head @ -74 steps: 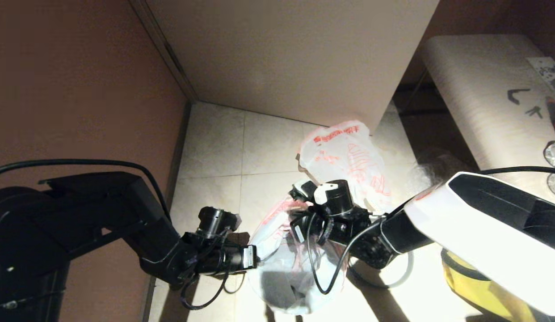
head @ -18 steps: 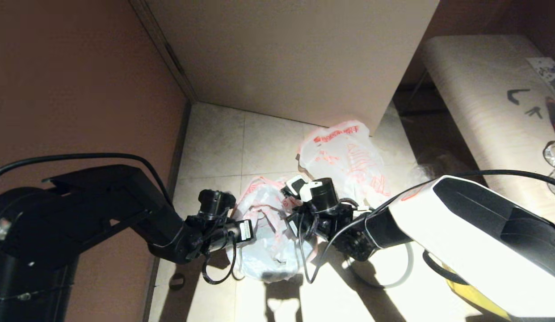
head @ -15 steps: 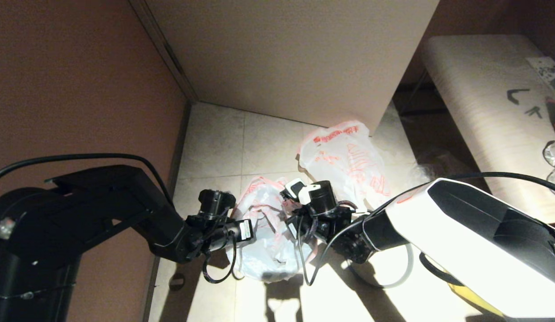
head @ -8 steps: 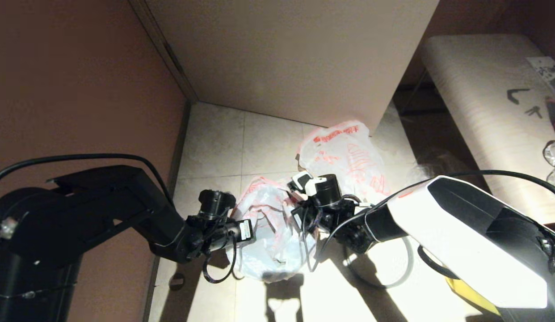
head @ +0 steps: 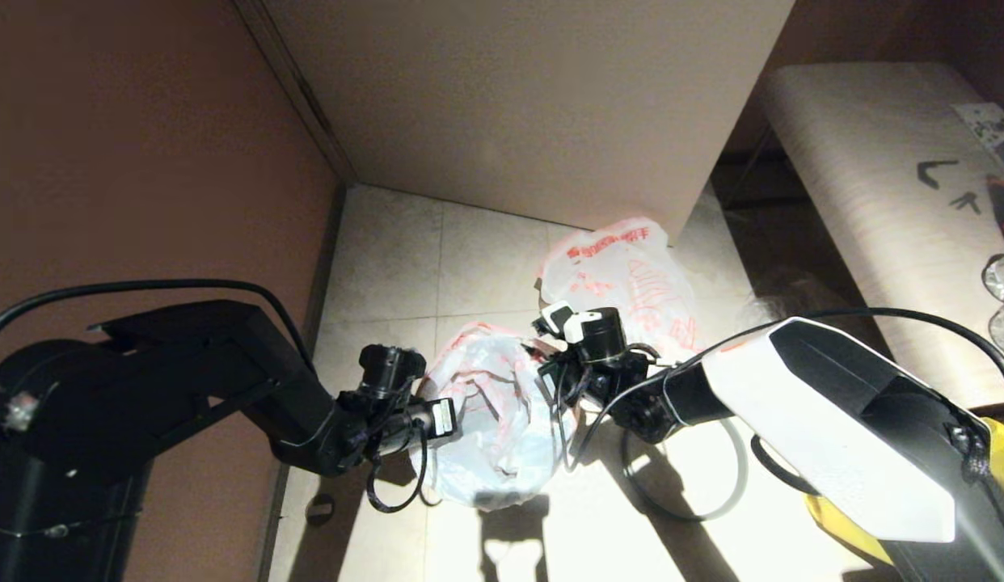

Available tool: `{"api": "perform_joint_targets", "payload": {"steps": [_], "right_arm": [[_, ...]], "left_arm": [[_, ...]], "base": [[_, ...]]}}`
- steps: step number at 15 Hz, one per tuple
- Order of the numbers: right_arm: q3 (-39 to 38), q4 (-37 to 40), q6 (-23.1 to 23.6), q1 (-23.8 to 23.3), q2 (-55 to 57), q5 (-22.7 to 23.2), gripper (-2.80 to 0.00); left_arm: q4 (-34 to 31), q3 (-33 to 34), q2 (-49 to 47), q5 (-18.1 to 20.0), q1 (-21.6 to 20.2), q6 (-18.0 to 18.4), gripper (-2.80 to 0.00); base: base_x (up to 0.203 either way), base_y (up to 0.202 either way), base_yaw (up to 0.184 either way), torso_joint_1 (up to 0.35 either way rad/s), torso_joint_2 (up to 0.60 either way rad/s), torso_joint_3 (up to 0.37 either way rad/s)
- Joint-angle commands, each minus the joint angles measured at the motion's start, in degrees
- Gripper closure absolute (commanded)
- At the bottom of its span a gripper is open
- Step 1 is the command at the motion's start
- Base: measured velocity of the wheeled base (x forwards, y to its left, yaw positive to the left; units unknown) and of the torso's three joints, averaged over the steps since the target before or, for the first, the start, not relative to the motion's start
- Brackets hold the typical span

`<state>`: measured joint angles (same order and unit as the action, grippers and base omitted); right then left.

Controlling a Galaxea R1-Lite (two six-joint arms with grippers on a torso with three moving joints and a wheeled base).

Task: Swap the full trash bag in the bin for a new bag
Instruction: Put the new garbage bag on the trash can

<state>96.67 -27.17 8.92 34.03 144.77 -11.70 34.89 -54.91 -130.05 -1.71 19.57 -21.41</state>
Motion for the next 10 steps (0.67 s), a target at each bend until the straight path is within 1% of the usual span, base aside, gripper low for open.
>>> {"api": "perform_joint_targets", "payload": {"steps": [1, 4, 10], "right_arm": [[1.61, -0.11, 0.07, -0.53, 2.02, 0.06, 0.0], [4.12, -0.09, 0.74, -1.4, 4.12, 0.67, 0.0], [4.32, 0.24, 0.47, -2.09, 4.07, 1.68, 0.0]], "left_arm": [[0.18, -0.03, -0.38, -0.05, -0.05, -0.13, 0.0], [0.18, -0.03, -0.55, -0.05, -0.14, -0.13, 0.0], [0.18, -0.35, -1.17, -0.05, -0.41, -0.13, 0.0]], "base": [[0.0, 0.0, 0.0, 0.0, 0.0, 0.0], [0.0, 0.0, 0.0, 0.0, 0.0, 0.0], [0.0, 0.0, 0.0, 0.0, 0.0, 0.0]]}}
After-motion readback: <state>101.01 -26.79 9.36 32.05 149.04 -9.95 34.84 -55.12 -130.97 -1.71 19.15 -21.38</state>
